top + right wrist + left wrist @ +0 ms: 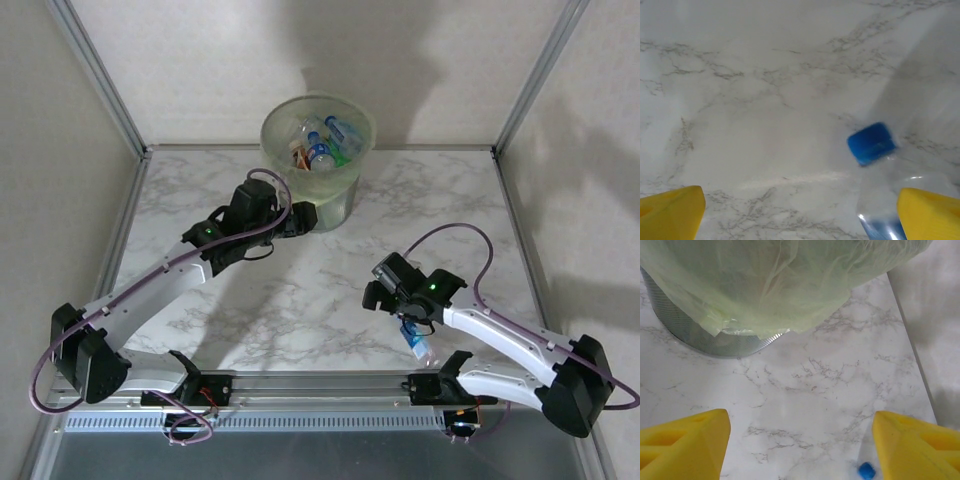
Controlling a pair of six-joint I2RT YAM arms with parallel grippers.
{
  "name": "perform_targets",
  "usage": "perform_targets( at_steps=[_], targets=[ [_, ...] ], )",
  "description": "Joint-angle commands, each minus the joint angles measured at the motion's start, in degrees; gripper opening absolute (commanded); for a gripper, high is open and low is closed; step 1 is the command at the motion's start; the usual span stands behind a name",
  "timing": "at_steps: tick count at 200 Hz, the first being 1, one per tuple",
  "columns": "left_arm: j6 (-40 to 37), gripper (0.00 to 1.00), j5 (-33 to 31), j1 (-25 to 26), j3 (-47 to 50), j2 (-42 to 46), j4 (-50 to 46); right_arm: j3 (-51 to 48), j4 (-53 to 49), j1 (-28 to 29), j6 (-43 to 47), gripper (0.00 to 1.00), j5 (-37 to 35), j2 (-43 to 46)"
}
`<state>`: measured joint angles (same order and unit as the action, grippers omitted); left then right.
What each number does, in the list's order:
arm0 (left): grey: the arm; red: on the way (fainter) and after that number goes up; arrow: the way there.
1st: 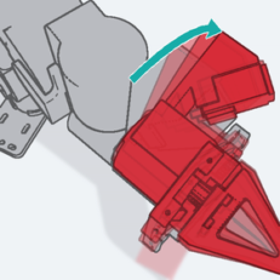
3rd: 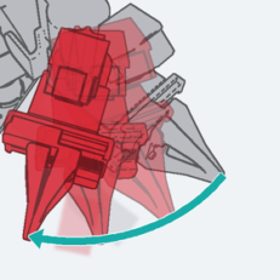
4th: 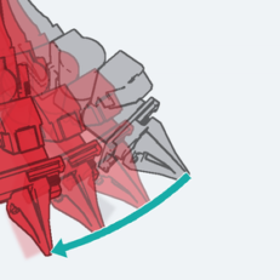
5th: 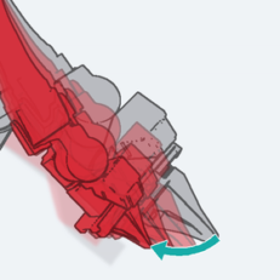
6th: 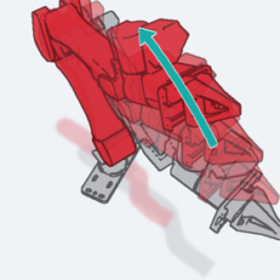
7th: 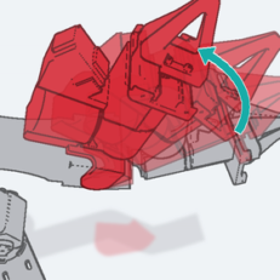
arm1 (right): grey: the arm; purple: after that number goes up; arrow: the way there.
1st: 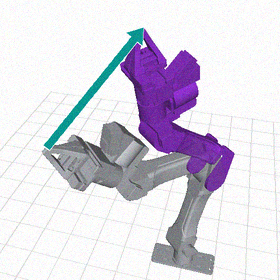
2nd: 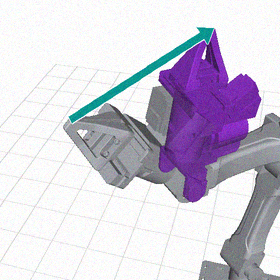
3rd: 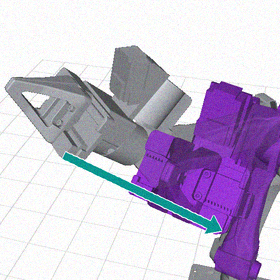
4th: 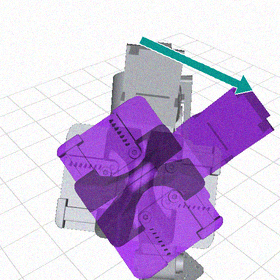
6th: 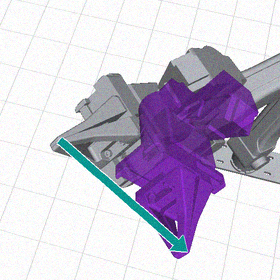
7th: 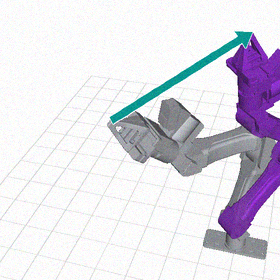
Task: Put the plastic bottles in the bin
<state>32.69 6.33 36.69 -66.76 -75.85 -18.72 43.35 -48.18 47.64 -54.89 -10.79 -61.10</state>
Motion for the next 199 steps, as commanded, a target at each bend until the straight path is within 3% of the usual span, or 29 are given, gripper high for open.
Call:
perform_targets(
  at_steps=[1, 41, 78, 98, 123, 159, 199],
  targets=[
    [0.62, 0.75, 1.23, 0.31, 1.16, 0.27, 1.62, -0.22, -6.53, 0.74, -2.54, 0.99, -1.28, -0.66],
    [1.85, 0.75, 2.2, 0.32, 3.61, 0.78, 3.92, -1.28, -8.8, 0.77, -3.91, 0.99, -2.58, -4.82],
    [1.51, 0.75, 2.2, 0.32, 4.27, 1.28, 3.89, 1.98, -10.73, 0.62, -7.33, 0.99, -9.07, -6.25],
    [1.58, 0.75, 2.36, 0.32, 4.58, 1.24, 3.93, 2.02, -11.01, -2.55, -8.59, 0.99, -11.61, -5.24],
    [1.35, 0.76, 2.31, 0.32, 4.58, 1.66, 3.52, -0.79, -8.13, -9.64, -6.25, 0.99, -9.71, -5.71],
    [0.8, 0.77, 2.47, 0.32, 4.56, 1.85, 2.21, -4.52, -3.3, -14.34, -3.03, 0.93, -6.95, -6.24],
    [1.23, 0.77, 2.54, 0.32, 4.54, 2.22, 2.3, -7.4, 0.29, -14.89, -0.97, 0.83, -4.12, -8.4]
  ],
)
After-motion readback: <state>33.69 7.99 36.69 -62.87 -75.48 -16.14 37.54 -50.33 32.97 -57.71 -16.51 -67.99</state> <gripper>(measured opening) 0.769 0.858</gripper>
